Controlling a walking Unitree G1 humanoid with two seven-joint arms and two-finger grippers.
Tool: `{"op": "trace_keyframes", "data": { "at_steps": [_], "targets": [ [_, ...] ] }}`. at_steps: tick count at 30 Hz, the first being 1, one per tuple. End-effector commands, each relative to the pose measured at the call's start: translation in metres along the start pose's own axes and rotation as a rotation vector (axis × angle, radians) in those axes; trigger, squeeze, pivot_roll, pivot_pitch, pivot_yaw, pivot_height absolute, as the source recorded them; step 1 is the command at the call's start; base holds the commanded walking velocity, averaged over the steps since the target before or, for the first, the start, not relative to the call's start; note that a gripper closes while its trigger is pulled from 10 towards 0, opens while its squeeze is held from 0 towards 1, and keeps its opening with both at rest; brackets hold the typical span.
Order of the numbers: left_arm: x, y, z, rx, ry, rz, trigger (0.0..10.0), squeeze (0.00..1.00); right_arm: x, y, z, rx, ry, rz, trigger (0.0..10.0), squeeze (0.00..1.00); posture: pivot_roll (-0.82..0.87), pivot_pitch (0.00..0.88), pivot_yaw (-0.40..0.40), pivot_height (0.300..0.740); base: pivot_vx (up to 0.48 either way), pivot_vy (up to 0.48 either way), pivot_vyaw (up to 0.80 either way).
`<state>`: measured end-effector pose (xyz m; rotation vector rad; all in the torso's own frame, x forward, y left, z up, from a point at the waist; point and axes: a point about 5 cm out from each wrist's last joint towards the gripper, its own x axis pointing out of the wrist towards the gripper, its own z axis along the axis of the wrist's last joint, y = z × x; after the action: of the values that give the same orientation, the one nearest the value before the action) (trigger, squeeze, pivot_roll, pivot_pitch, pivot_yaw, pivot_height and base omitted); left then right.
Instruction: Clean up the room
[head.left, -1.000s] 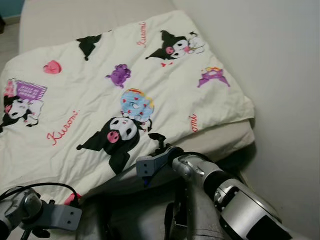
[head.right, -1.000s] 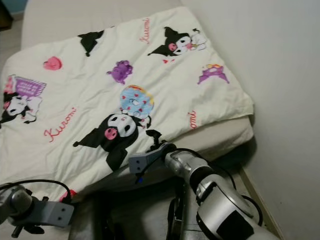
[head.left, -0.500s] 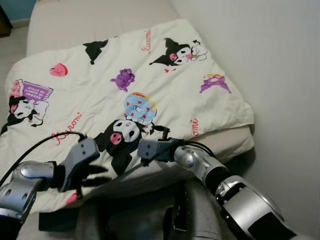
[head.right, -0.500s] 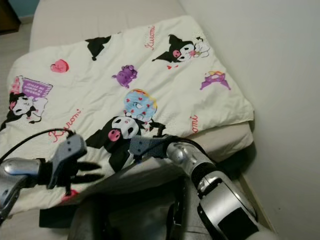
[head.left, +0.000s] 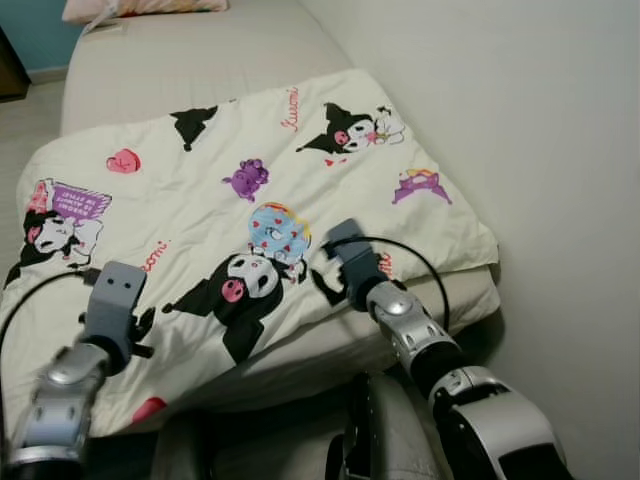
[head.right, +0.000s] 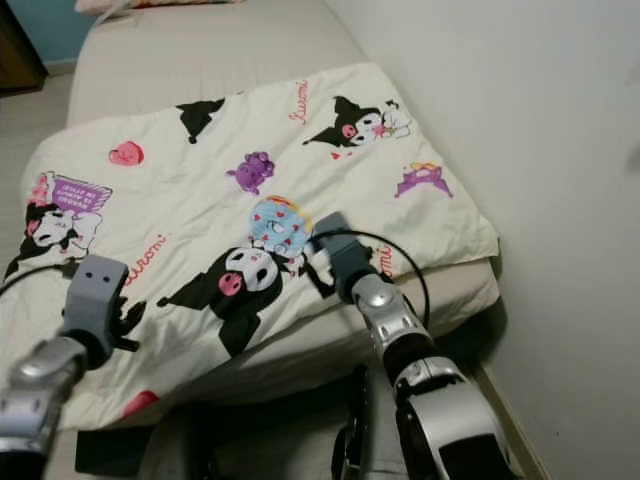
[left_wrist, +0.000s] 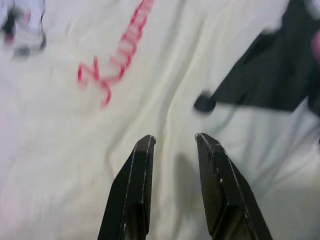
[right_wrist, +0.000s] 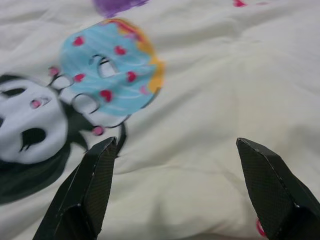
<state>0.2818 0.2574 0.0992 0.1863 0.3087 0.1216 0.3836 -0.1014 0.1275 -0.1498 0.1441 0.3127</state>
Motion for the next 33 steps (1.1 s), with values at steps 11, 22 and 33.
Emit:
{"op": "trace_keyframes", "data": {
  "at_steps": [11, 22, 33],
  "targets": [
    [-0.011, -0.04, -0.001, -0.085, -0.137, 0.08, 10.0, 0.0, -0.045, 0.012, -0.045, 0.208, -0.086, -0.018, 10.0, 0.0, -0.01, 0.12, 0.009, 0.58, 0.0, 0.0, 0.0],
    [-0.015, -0.058, -0.011, -0.024, -0.132, 0.07, 10.0, 0.0, -0.062, 0.029, -0.068, 0.218, -0.014, 0.002, 10.0, 0.0, -0.03, 0.085, 0.016, 0.61, 0.0, 0.0, 0.0],
    [-0.017, -0.061, -0.028, -0.017, -0.109, 0.095, 10.0, 0.0, -0.065, 0.051, -0.074, 0.147, 0.057, 0.158, 10.0, 0.0, -0.03, 0.056, 0.002, 0.65, 0.0, 0.0, 0.0]
  ]
}}
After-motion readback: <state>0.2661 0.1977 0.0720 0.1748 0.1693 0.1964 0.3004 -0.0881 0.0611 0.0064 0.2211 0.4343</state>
